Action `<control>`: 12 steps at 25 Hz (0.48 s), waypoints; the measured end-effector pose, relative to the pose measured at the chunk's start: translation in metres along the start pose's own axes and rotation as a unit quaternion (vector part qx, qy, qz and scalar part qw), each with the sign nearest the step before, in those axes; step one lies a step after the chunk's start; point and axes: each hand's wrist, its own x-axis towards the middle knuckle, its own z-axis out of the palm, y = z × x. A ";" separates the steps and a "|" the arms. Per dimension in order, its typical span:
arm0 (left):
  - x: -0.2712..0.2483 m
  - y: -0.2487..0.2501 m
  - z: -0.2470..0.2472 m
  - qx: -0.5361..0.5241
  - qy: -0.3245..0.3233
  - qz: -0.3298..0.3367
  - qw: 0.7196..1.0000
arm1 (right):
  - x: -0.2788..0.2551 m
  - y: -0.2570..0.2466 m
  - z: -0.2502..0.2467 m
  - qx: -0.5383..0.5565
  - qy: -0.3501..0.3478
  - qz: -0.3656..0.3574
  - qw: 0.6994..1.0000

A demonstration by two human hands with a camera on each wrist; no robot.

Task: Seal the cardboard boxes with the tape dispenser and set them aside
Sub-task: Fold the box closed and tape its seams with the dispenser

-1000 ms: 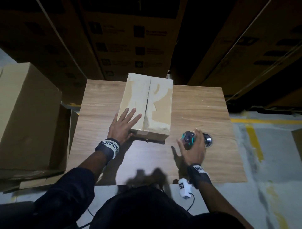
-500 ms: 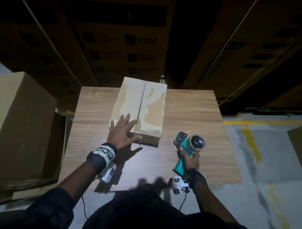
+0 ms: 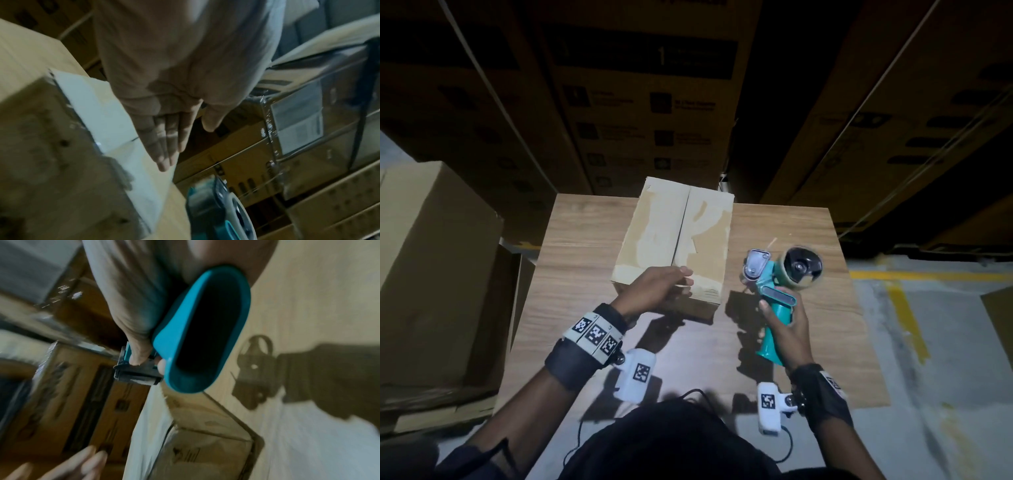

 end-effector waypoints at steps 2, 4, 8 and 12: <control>-0.003 0.021 0.009 -0.059 0.014 -0.014 0.998 | -0.004 -0.028 0.010 -0.072 -0.036 -0.080 0.993; -0.006 0.035 0.015 -0.102 0.008 -0.016 0.995 | -0.007 -0.044 0.021 -0.122 -0.056 -0.134 0.982; -0.014 0.038 0.015 -0.230 -0.037 -0.047 0.971 | -0.008 -0.048 0.030 -0.267 -0.051 -0.259 0.927; -0.019 0.016 0.013 -0.351 -0.072 -0.116 0.926 | -0.006 -0.048 0.034 -0.314 -0.034 -0.312 0.896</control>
